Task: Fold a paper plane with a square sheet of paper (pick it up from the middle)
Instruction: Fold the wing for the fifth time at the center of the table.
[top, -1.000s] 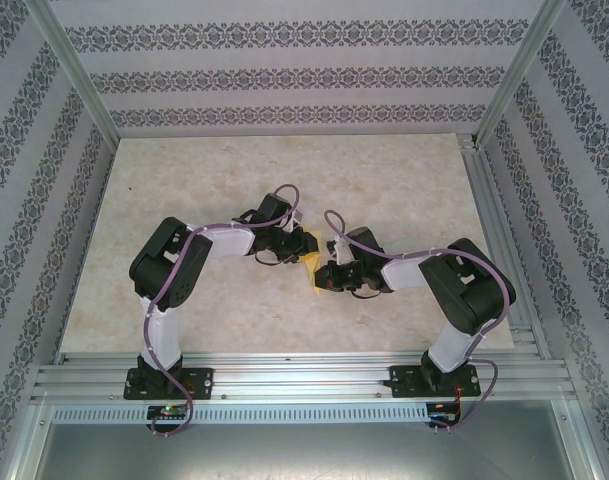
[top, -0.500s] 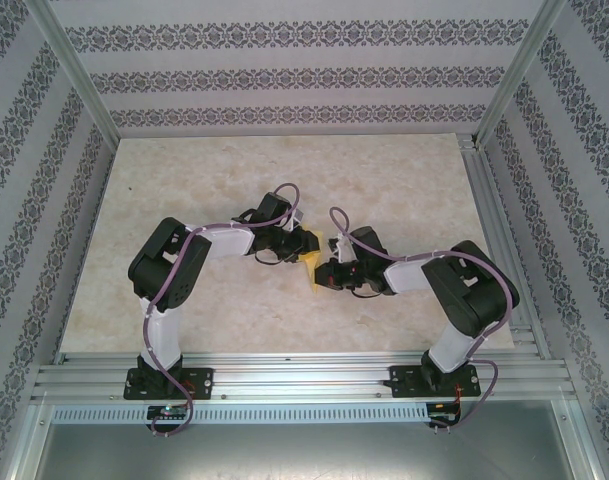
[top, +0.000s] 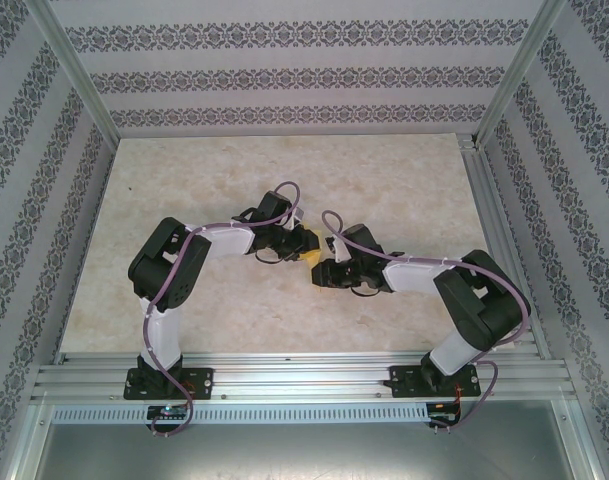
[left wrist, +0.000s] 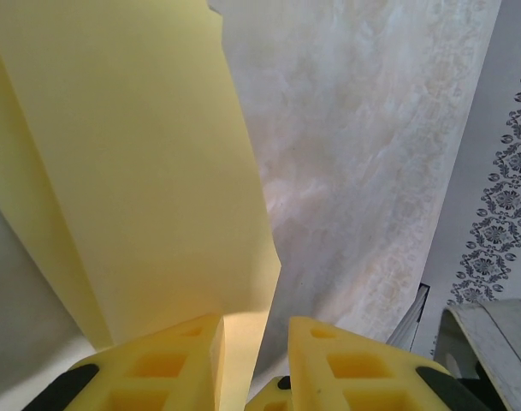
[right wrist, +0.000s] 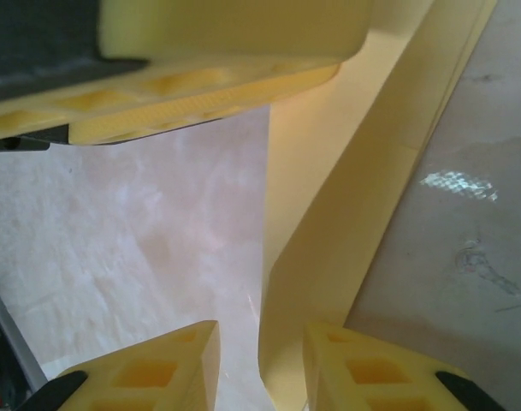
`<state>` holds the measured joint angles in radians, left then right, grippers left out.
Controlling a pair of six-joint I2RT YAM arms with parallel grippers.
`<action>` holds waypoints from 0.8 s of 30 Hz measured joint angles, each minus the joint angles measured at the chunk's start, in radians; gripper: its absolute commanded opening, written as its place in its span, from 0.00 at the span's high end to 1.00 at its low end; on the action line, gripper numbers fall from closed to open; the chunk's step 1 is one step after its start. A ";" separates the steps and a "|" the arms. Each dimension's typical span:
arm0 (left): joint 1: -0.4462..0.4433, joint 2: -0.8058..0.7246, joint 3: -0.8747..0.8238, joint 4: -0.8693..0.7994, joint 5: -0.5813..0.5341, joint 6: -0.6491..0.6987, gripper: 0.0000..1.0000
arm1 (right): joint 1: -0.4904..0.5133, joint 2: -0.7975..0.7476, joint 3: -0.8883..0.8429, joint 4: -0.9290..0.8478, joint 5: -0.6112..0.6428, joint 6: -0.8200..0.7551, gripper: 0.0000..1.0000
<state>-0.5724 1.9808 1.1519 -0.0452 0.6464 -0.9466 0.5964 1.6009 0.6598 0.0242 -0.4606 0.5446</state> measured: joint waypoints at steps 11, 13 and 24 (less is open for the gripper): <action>0.000 0.000 0.002 0.000 0.000 0.000 0.73 | 0.065 0.001 0.080 -0.149 0.166 -0.081 0.63; 0.000 0.000 0.002 0.000 0.000 0.000 0.73 | 0.071 0.007 0.093 -0.159 0.181 -0.092 0.65; 0.000 0.000 0.002 0.000 0.000 0.000 0.73 | 0.090 0.058 0.130 -0.202 0.225 -0.121 0.77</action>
<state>-0.5724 1.9808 1.1534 -0.0452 0.6468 -0.9466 0.6861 1.6592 0.7898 -0.1776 -0.2356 0.4232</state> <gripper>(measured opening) 0.270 0.258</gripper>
